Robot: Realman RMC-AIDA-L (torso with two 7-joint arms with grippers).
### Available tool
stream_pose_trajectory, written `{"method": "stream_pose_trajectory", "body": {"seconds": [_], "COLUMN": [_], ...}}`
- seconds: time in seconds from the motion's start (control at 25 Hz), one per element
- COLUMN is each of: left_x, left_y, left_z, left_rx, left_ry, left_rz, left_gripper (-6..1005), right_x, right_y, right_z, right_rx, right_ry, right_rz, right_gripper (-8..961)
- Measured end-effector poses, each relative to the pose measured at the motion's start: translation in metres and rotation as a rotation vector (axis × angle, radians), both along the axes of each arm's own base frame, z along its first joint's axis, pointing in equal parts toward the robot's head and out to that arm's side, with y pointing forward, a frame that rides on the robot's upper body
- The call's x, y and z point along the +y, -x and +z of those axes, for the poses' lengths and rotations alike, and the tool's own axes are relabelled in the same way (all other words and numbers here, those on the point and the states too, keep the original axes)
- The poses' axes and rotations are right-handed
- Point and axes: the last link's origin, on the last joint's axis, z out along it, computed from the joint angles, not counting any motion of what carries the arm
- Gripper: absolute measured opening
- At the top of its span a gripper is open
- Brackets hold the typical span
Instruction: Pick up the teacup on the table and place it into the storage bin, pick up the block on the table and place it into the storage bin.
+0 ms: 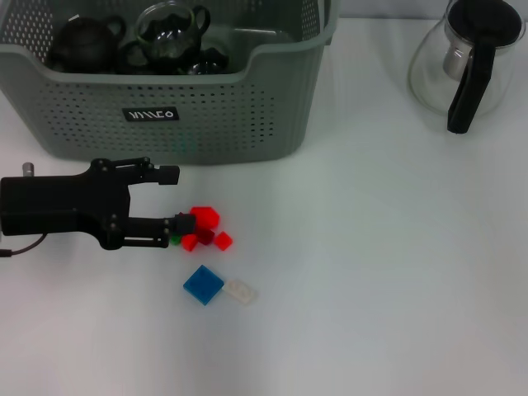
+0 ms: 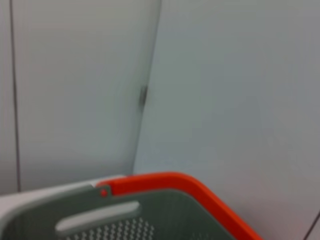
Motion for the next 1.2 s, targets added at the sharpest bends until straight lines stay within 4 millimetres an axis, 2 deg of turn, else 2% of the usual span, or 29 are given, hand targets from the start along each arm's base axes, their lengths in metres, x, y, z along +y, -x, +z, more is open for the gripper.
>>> {"method": "stream_pose_trajectory", "body": {"seconds": [0.16, 0.24, 0.4, 0.64, 0.8, 0.96, 1.04, 1.2], "left_x": [-0.001, -0.001, -0.001, -0.003, -0.004, -0.004, -0.004, -0.004], "left_y": [0.0, 0.0, 0.001, 0.002, 0.002, 0.002, 0.002, 0.002], "left_z": [0.0, 0.0, 0.0, 0.0, 0.0, 0.0, 0.0, 0.0], "left_rx": [0.0, 0.0, 0.0, -0.005, -0.009, -0.008, -0.005, -0.001], "left_ry": [0.001, 0.001, 0.001, 0.006, 0.01, 0.01, 0.012, 0.014], "left_rz": [0.0, 0.0, 0.002, 0.007, 0.014, 0.015, 0.015, 0.012], "left_gripper": [827, 827, 827, 826, 826, 826, 826, 826], "right_x": [-0.002, -0.003, -0.003, -0.007, -0.031, -0.071, -0.091, -0.125], "right_y": [-0.013, -0.016, -0.018, -0.014, -0.014, -0.031, -0.046, -0.086], "right_z": [-0.02, -0.022, -0.021, -0.008, 0.016, 0.051, 0.064, 0.076], "right_rx": [-0.07, -0.079, -0.07, -0.02, 0.097, 0.254, 0.303, 0.335], "right_ry": [-0.005, -0.001, 0.006, -0.017, 0.032, 0.116, 0.158, 0.253], "right_rz": [-0.002, -0.003, -0.011, 0.032, 0.097, 0.196, 0.236, 0.294], "right_gripper": [450, 454, 463, 611, 710, 840, 905, 923]}}
